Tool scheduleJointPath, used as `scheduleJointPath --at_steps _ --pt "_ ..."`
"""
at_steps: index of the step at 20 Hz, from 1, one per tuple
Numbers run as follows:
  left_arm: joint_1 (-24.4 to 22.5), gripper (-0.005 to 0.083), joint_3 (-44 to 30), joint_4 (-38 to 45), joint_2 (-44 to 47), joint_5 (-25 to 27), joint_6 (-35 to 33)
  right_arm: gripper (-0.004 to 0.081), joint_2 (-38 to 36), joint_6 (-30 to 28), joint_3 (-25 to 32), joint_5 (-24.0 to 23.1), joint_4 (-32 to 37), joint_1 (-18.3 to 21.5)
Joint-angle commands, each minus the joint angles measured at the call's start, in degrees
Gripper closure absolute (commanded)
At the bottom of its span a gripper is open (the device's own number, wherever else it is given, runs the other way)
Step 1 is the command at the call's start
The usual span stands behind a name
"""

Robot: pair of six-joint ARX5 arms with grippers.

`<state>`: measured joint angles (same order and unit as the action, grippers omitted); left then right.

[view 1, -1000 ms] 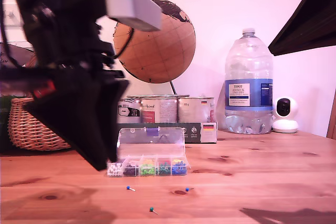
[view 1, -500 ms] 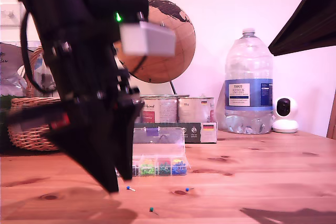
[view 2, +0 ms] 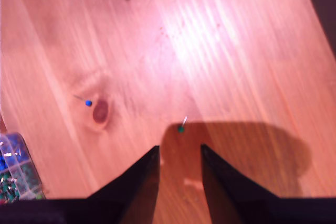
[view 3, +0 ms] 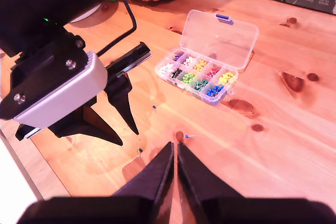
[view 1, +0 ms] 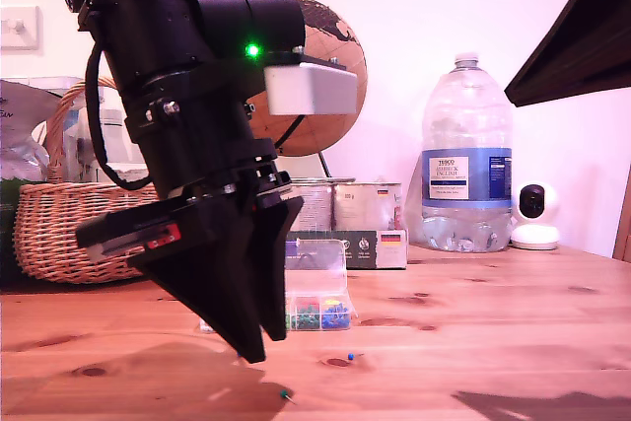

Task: Sort the loose pins on the table into their correct compartments

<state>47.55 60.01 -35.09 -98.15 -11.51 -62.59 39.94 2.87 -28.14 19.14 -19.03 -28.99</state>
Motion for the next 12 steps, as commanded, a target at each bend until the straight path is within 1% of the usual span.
scheduleJointPath --at_steps 1,3,12 --pt "0.2 0.0558 0.1 0.7 -2.2 -0.3 -0.8 0.078 1.2 -0.3 1.0 0.5 -0.1 -0.2" --pt "0.2 0.0558 0.1 1.1 -3.2 -0.2 -2.1 0.078 1.9 -0.3 1.0 1.5 -0.1 -0.3" --pt "0.2 0.0558 0.3 3.6 -4.4 -0.5 -2.4 0.078 2.3 -0.3 1.0 1.6 -0.2 -0.3"
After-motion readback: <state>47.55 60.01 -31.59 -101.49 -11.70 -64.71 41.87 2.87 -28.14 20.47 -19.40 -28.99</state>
